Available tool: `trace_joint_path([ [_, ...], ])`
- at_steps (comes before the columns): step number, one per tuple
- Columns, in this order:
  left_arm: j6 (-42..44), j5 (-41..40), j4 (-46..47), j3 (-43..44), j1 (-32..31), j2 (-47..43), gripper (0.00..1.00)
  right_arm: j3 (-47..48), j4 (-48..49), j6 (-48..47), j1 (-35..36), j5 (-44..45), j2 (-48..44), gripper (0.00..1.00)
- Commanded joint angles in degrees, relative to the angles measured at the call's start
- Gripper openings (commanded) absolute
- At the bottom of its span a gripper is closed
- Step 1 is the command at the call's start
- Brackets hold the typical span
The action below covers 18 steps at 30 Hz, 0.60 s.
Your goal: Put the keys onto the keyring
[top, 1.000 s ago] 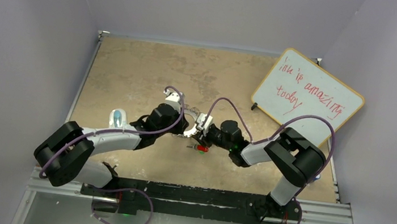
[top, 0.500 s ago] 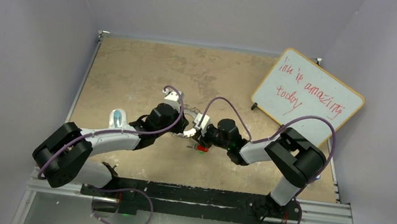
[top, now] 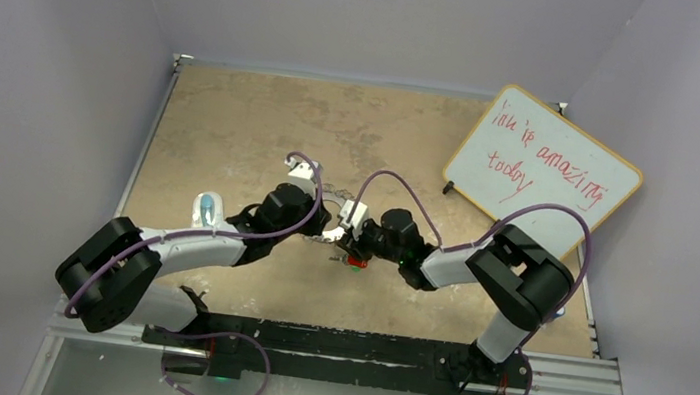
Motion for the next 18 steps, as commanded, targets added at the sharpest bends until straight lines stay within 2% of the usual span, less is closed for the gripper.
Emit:
trace_joint_path([
  [1, 0.30, -0.87, 2.25, -0.18, 0.20, -1.32, 0.15, 0.53, -2.59, 0.03, 0.62, -0.12, -1.13, 0.43],
  [18, 0.63, -0.95, 2.56, 0.22, 0.24, -1.59, 0.15, 1.46, -1.81, 0.73, 2.03, 7.75, 3.09, 0.43],
])
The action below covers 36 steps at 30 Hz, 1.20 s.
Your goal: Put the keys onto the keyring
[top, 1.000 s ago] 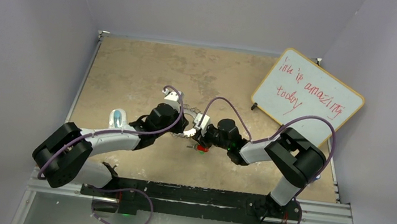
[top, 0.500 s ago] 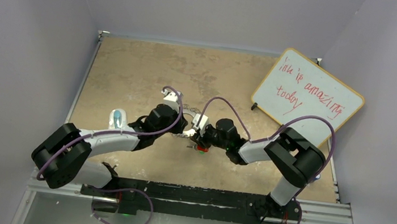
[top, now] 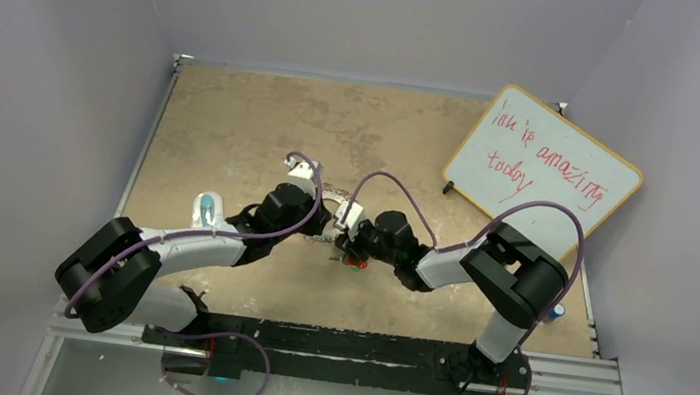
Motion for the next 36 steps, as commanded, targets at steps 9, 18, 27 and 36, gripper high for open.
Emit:
trace_joint_path([
  [9, 0.88, -1.46, 1.95, 0.18, 0.22, -2.17, 0.15, 0.77, -1.69, -1.27, 0.95, 6.56, 0.81, 0.09],
  [18, 0.82, -2.52, 2.14, -0.64, 0.25, -3.33, 0.15, -2.52, -1.41, -2.39, 0.93, 6.52, -5.96, 0.00],
  [27, 2.05, -2.92, 3.31, -1.73, 0.25, -5.67, 0.15, -4.71, -5.71, -8.18, 0.91, 0.11, -16.26, 0.00],
  [36, 6.04, -0.69, 7.99, -4.50, 0.25, -7.96, 0.12, -5.28, -8.02, -14.10, 0.20, -9.55, -18.62, 0.00],
])
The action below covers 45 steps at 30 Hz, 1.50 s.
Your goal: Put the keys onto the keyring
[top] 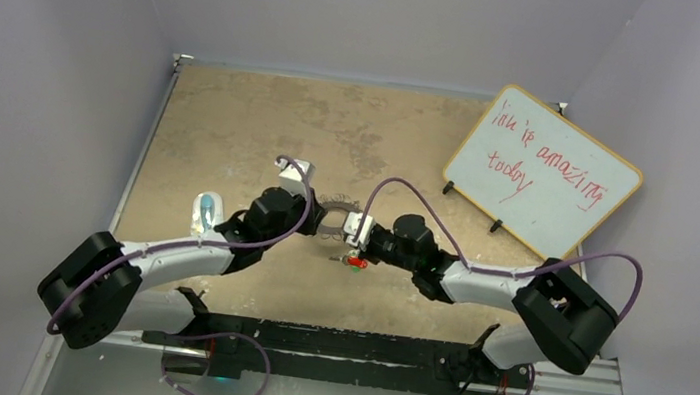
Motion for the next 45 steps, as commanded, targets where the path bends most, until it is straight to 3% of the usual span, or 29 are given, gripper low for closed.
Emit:
trace_joint_path([
  [1, 3.93, 0.97, 5.20, -1.47, 0.25, -2.11, 0.12, -1.10, -0.37, -4.11, -1.05, -8.54, -1.19, 0.00],
  [10, 12.35, 6.71, 15.31, -6.33, 0.25, 0.19, 0.12, 2.41, 2.56, 2.97, -5.28, -22.82, 8.03, 0.00],
  [16, 16.08, 13.00, 17.84, -7.04, 0.25, 2.58, 0.12, 5.22, 3.89, 6.36, -6.34, -23.80, 13.98, 0.00],
  [18, 16.64, 12.79, 17.74, -7.01, 0.21, 2.57, 0.12, 5.35, 3.79, 6.45, -6.32, -22.64, 13.89, 0.07],
  [25, 17.04, 7.34, 21.68, -9.42, 0.25, -0.15, 0.14, 2.15, 5.77, 7.64, -6.30, -20.70, 9.54, 0.45],
  [29, 16.64, 3.10, 21.20, -9.85, 0.25, -2.31, 0.15, 0.09, 9.45, 12.17, -6.34, -17.39, 6.47, 0.55],
  [36, 13.81, -7.50, 21.39, -12.30, 0.25, -7.68, 0.15, -0.95, 12.71, 23.12, -8.07, -4.12, -1.44, 0.72],
  [40, 10.11, -14.75, 20.20, -13.80, 0.25, -10.49, 0.15, 3.08, 3.14, 29.57, -9.39, 6.30, -5.72, 0.76],
  [43, 6.15, -18.55, 17.16, -13.86, 0.25, -11.14, 0.14, 7.02, -6.46, 36.67, -9.46, 18.81, -7.47, 0.79],
  [45, 0.33, -21.86, 11.16, -12.41, 0.25, -10.98, 0.20, 9.94, -12.97, 39.20, -9.58, 19.99, -7.23, 0.84],
])
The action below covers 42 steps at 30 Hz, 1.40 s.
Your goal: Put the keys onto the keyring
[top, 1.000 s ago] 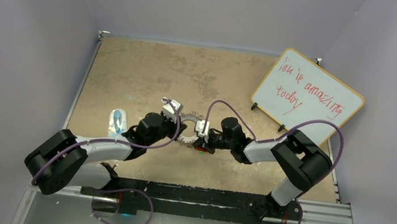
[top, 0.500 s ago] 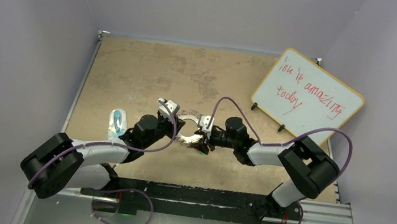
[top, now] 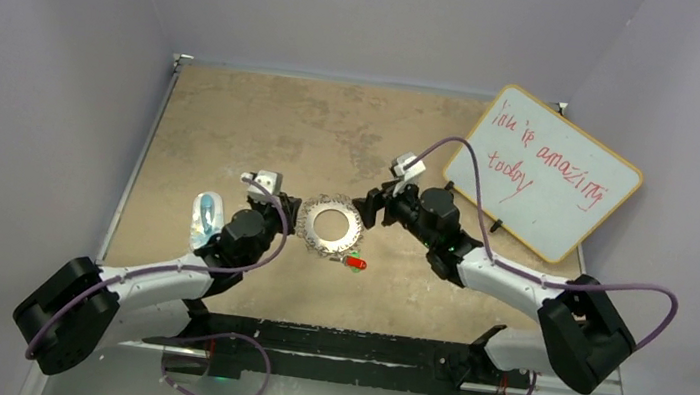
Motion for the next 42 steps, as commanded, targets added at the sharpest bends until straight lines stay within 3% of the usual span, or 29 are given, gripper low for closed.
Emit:
trace_joint_path([
  [1, -12.79, -10.53, -10.06, 2.15, 0.25, -0.14, 0.21, 6.72, -14.16, 9.23, -0.34, 11.54, -1.06, 0.85],
  [7, -15.25, -9.92, -20.89, 7.83, 0.25, 4.57, 0.21, 7.00, -17.53, 14.99, -0.32, 6.82, -0.33, 0.88],
  [16, -16.87, -5.80, -22.05, 9.98, 0.34, 9.36, 0.19, 13.65, -25.01, 22.16, -1.03, 3.97, 14.11, 0.80],
  [31, -18.42, -3.59, -22.26, 9.40, 0.52, 10.63, 0.17, 39.51, -25.02, 15.04, -1.60, -3.99, 40.36, 0.34],
  [37, -17.92, -3.02, -21.69, 8.95, 0.67, 9.94, 0.17, 43.46, -25.25, 12.78, -1.60, -3.68, 40.62, 0.37],
  [42, -16.78, -1.04, -20.21, 8.66, 0.65, 9.60, 0.17, 39.86, -28.73, 10.60, -1.60, 2.45, 35.44, 0.57],
])
